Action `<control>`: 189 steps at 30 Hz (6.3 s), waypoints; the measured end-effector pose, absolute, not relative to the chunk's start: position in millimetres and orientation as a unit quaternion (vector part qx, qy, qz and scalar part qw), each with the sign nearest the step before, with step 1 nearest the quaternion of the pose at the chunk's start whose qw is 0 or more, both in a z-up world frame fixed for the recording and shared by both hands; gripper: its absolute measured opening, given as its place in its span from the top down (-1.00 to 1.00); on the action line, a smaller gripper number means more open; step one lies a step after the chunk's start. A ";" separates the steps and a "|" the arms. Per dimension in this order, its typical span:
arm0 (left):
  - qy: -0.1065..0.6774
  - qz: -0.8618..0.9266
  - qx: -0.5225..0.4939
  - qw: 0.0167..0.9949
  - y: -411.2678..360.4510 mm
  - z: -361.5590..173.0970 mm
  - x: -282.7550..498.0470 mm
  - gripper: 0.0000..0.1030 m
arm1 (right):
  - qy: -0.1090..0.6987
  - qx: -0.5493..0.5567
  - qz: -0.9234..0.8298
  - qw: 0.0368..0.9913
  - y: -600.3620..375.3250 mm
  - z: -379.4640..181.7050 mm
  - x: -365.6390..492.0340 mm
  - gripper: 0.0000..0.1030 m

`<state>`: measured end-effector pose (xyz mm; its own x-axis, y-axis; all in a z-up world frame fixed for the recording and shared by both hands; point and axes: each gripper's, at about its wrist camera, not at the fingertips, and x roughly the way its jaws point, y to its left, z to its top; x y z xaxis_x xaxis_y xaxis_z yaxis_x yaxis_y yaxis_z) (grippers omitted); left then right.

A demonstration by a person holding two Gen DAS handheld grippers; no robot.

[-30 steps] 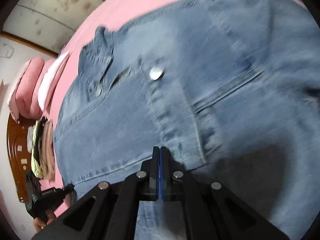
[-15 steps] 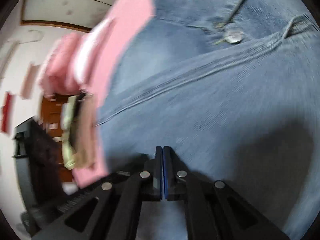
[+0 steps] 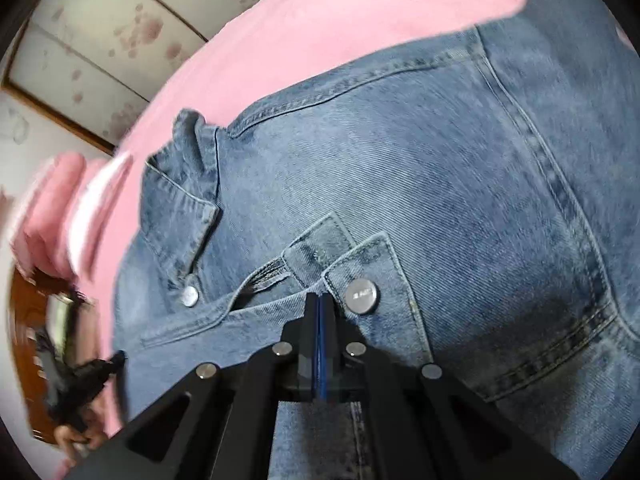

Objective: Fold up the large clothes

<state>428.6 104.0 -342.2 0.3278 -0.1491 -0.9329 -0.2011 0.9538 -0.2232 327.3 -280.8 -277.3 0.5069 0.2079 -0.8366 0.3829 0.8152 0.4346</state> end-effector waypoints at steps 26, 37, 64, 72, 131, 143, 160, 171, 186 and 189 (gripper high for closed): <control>0.575 -0.062 -0.116 0.807 153.9 -276.6 274.3 -0.35 | 0.462 0.377 -0.124 0.793 -229.0 -230.6 259.3 0.23; 0.644 -0.056 -0.066 0.760 170.2 -276.5 178.5 -0.59 | 0.473 0.350 -0.133 0.797 -154.0 -217.1 157.0 -0.43; 0.662 -0.198 0.080 0.719 -58.7 -223.2 83.5 -0.65 | 0.367 0.564 -0.305 0.674 -337.6 -233.7 -0.9 -0.53; 0.663 -0.213 0.095 0.711 -186.6 -217.8 79.3 -0.65 | 0.331 0.569 -0.332 0.676 -475.6 -227.2 -8.2 -0.53; 0.622 -0.043 0.042 0.780 -26.4 -195.5 238.1 -0.65 | 0.161 -0.018 -0.093 0.982 -257.8 -79.1 221.5 0.85; 0.649 -0.060 0.020 0.758 31.1 -233.6 242.3 -0.65 | 0.448 -0.060 0.030 0.892 -180.1 -239.7 241.9 0.17; 0.680 -0.127 -0.176 0.700 -38.7 -273.5 249.1 -0.64 | 0.487 0.039 -0.055 0.871 -263.1 -224.9 141.2 -0.20; 0.661 -0.099 -0.150 0.729 -104.8 -272.6 246.1 0.26 | 0.494 0.060 -0.160 0.853 -375.5 -231.6 148.0 -0.20; 0.526 -0.131 -0.237 0.806 -138.7 -160.8 281.9 0.91 | 0.505 -0.031 -0.024 0.862 -376.2 -248.0 216.5 -0.20; 0.455 -0.104 -0.268 0.843 -106.0 -115.4 285.0 0.92 | 0.502 -0.038 -0.027 0.864 -375.2 -246.4 222.4 -0.20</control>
